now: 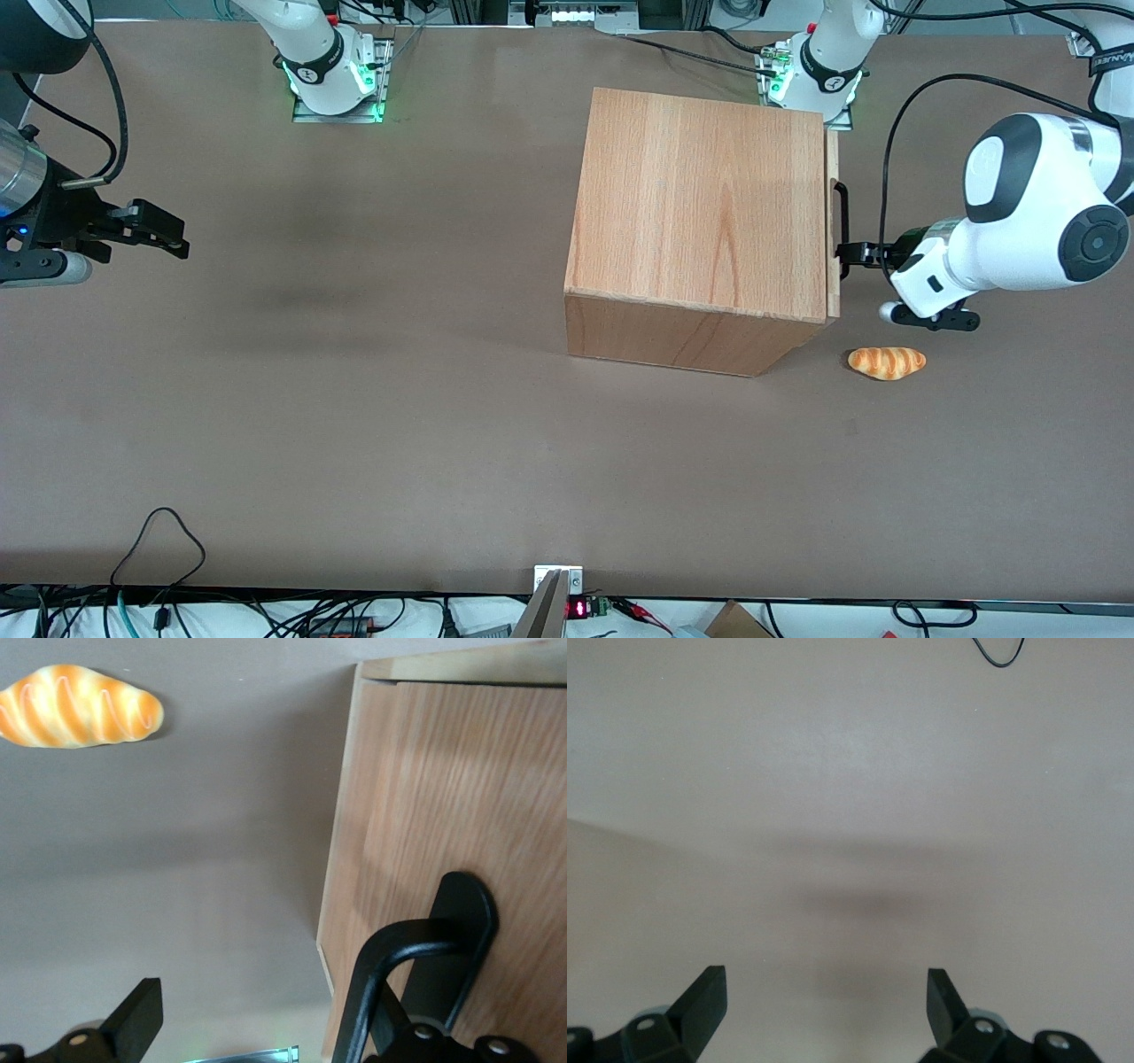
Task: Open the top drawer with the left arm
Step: 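Pull the handle with the left gripper, sliding the drawer out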
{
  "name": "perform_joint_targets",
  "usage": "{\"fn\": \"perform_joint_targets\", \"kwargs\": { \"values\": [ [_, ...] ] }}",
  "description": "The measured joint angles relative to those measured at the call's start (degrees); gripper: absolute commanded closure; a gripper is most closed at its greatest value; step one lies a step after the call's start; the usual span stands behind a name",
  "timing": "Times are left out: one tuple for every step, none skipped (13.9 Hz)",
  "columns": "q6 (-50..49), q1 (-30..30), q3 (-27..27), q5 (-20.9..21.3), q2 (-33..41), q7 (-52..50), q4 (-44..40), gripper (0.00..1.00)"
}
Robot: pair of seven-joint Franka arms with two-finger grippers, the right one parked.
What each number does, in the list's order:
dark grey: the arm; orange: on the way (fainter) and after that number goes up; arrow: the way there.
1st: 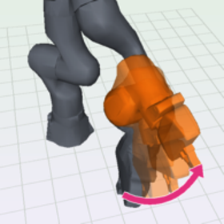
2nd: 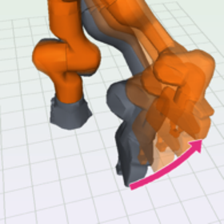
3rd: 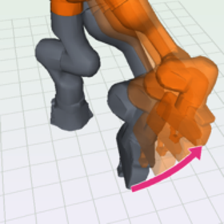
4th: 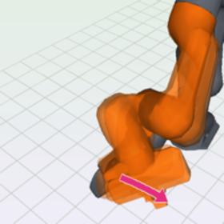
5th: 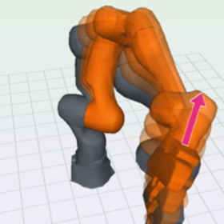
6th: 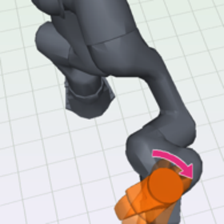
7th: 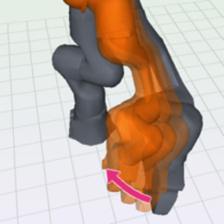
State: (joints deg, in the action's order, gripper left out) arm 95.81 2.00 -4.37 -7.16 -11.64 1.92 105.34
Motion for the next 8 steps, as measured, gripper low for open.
{"fn": "perform_joint_targets", "kwargs": {
  "values": [
    [0.00,0.55,0.03,0.14,0.00,0.51,0.00,0.00],
    [0.00,1.20,0.06,0.31,0.00,0.87,0.00,0.00],
    [0.03,1.95,0.10,0.50,0.00,1.19,-0.01,0.00],
    [0.07,2.71,0.14,0.79,0.00,1.71,-0.04,0.00],
    [0.13,3.33,0.20,1.21,0.00,2.03,-0.10,0.00],
    [0.15,3.94,0.20,1.55,0.00,2.21,-0.18,0.00],
    [0.24,4.53,0.22,1.76,0.00,2.43,-0.19,0.00],
    [0.36,5.12,0.23,1.97,0.00,2.69,-0.19,0.00]
  ]
}}
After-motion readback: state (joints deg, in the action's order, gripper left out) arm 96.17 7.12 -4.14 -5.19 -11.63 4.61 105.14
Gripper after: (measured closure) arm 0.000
